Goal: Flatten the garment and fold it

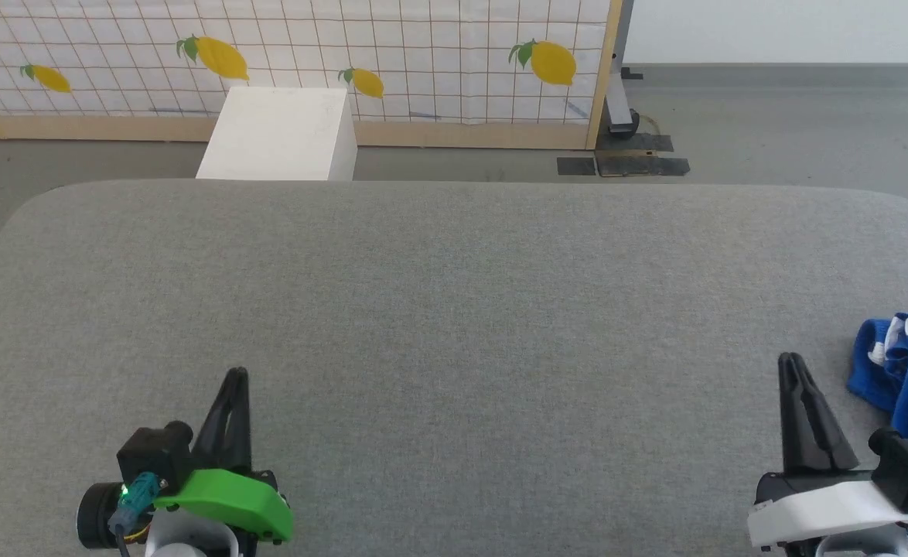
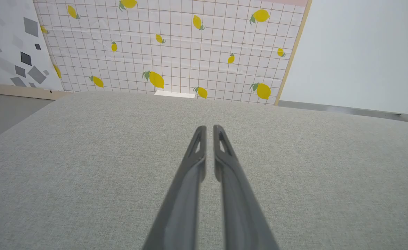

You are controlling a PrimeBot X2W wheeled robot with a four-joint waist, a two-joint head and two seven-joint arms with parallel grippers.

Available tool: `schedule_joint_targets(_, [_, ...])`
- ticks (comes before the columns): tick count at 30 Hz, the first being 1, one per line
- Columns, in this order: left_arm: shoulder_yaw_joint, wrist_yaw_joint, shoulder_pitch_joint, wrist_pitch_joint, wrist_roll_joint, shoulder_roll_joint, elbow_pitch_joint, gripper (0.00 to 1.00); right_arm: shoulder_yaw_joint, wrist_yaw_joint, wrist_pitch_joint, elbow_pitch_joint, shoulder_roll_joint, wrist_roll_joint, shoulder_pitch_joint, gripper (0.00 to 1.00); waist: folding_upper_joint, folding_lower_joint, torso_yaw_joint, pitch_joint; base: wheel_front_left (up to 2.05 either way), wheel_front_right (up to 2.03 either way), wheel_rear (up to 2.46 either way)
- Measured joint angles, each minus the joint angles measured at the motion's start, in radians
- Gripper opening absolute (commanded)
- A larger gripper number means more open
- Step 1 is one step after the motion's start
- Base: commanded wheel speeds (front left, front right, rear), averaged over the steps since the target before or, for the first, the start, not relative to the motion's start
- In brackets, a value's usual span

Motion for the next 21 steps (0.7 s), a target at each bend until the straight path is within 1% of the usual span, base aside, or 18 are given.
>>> schedule_joint_targets(21, [0.008,0.003,0.000,0.039,0.026,-0.010,-0.028,0.00,0.012,0.000,0.036,-0.004,0.000,-0.021,0.000,0.00,0.0000,0.0000,-0.006,-0.001,0.00,0.00,0.00])
